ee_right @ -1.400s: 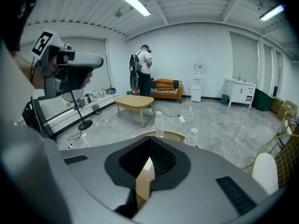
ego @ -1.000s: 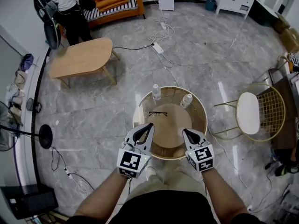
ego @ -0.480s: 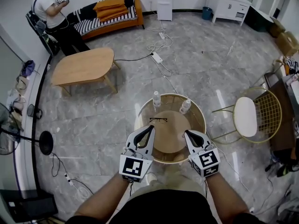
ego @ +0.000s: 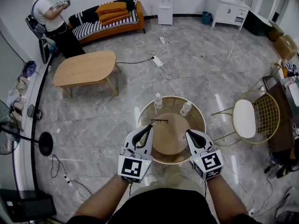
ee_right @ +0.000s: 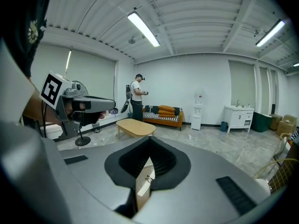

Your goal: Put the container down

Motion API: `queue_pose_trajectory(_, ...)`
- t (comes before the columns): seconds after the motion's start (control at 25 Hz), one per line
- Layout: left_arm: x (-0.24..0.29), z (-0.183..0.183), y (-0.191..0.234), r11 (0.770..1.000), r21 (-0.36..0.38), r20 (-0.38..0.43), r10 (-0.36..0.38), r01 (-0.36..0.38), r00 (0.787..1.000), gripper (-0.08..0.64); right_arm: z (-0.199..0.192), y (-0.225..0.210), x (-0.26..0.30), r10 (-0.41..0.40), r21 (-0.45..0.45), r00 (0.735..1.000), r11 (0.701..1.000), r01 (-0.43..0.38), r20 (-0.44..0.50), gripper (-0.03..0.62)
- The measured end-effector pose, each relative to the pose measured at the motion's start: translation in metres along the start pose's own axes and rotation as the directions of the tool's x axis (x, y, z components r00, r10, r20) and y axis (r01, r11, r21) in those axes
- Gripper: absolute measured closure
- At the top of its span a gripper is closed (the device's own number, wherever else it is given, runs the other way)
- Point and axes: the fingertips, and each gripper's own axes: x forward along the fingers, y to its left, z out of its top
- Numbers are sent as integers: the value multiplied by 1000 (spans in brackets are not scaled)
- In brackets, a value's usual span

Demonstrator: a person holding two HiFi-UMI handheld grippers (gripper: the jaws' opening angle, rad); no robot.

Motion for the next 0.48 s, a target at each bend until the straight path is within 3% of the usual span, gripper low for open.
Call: queue_pose_trajectory(0.48, -31, 38, 3, 1000, 21, 65, 3, -5, 998, 545, 36, 23, -32, -27, -26, 996, 999, 29, 84, 578)
